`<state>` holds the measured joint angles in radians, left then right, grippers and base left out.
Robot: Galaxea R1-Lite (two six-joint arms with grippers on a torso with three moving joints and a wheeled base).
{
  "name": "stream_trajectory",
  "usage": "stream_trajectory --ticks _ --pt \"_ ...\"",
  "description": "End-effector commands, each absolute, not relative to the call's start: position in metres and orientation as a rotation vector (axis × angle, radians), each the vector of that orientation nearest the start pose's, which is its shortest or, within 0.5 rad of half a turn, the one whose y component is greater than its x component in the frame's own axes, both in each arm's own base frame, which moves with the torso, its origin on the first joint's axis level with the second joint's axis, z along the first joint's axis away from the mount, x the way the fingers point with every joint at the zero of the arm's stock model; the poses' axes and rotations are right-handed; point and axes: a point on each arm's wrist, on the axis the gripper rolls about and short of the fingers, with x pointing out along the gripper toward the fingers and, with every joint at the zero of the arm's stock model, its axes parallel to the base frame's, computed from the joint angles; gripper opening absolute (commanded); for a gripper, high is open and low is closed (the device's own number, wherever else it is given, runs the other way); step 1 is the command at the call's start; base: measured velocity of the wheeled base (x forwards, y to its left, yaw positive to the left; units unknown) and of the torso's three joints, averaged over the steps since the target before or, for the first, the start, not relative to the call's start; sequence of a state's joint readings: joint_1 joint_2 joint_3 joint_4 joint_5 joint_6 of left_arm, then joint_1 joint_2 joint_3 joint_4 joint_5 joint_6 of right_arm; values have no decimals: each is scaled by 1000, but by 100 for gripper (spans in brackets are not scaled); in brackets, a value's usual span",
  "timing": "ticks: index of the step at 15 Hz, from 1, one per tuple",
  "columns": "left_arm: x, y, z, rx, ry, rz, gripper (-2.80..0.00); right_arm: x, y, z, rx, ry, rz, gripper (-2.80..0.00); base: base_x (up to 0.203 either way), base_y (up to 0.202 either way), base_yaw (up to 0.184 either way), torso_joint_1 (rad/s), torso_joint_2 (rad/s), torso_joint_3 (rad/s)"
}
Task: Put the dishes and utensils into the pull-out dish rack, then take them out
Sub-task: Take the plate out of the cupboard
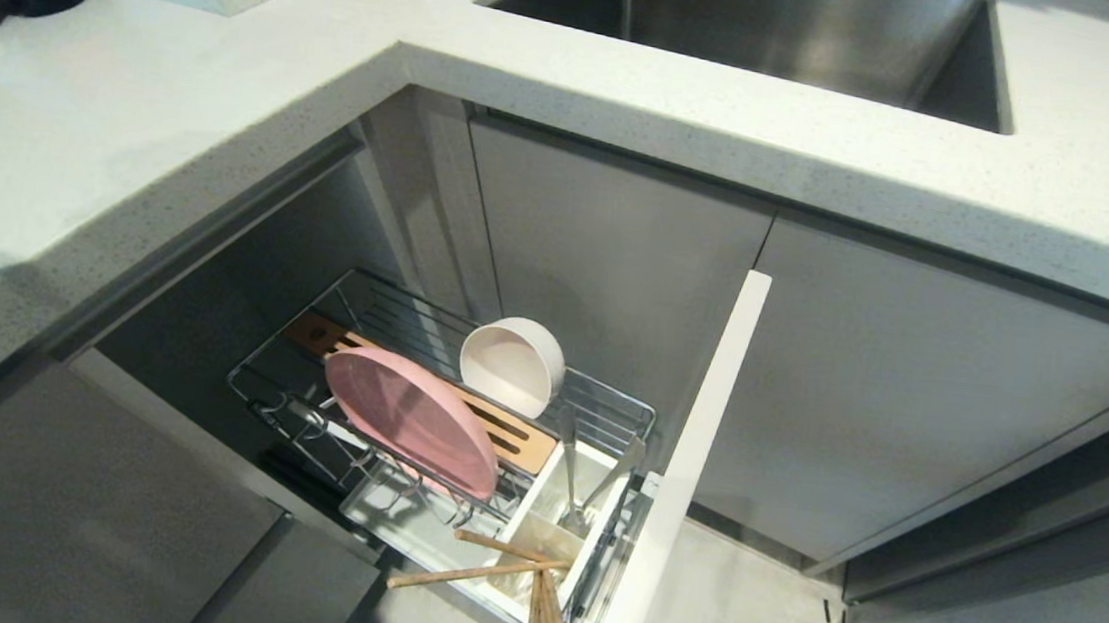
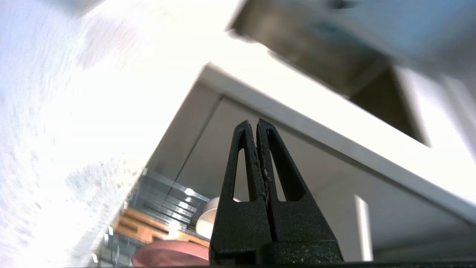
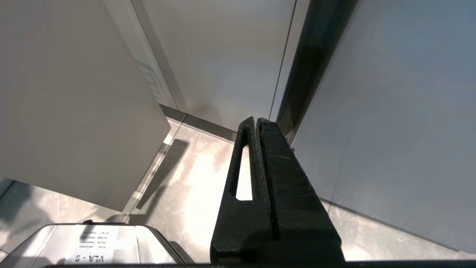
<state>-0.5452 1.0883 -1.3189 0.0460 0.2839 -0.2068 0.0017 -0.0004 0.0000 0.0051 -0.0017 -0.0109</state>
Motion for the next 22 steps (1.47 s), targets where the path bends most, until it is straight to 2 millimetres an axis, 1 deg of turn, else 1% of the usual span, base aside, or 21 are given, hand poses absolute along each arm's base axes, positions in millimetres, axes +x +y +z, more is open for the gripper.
stream_trajectory --ticks 1,3,4,6,8,11,12,13,15,16,17,18,19,22 --pt "50 -24 401 -221 -261 -483 -280 -23 0 75 -11 5 0 -280 0 0 0 0 0 0" --pt "16 -10 394 -108 -346 -516 -280 -23 0 75 -12 5 0 -280 0 0 0 0 0 0" --pt "4 -7 390 -40 -380 -487 -280 -23 0 75 -11 5 0 -280 0 0 0 0 0 0" --pt "-19 -5 378 83 -430 -392 -280 -23 0 75 -11 5 0 -280 0 0 0 0 0 0" --pt "-47 -7 358 169 -462 -332 -280 -23 0 75 -11 6 0 -280 0 0 0 0 0 0" --pt "-86 -11 318 240 -434 -292 -280 -23 0 75 -12 5 0 -280 0 0 0 0 0 0" --pt "-96 -12 303 247 -429 -278 -280 -23 0 75 -12 5 0 -280 0 0 0 0 0 0" --pt "-105 -12 283 249 -432 -274 -280 -23 0 75 -11 5 0 -280 0 0 0 0 0 0" --pt "-119 -9 246 242 -416 -252 -280 -23 0 75 -11 5 0 -280 0 0 0 0 0 0" --pt "-124 -8 226 248 -380 -234 -280 -23 0 75 -12 6 0 -280 0 0 0 0 0 0" --pt "-121 -6 204 258 -308 -219 -280 -23 0 75 -12 5 0 -280 0 0 0 0 0 0" --pt "-117 -5 195 258 -272 -186 -280 -23 0 75 -12 5 0 -280 0 0 0 0 0 0" --pt "-111 -3 192 231 -257 -116 -280 -23 0 75 -12 5 0 -280 0 0 0 0 0 0" --pt "-79 -1 171 187 -254 -6 -280 -23 0 75 -11 5 0 -280 0 0 0 0 0 0"
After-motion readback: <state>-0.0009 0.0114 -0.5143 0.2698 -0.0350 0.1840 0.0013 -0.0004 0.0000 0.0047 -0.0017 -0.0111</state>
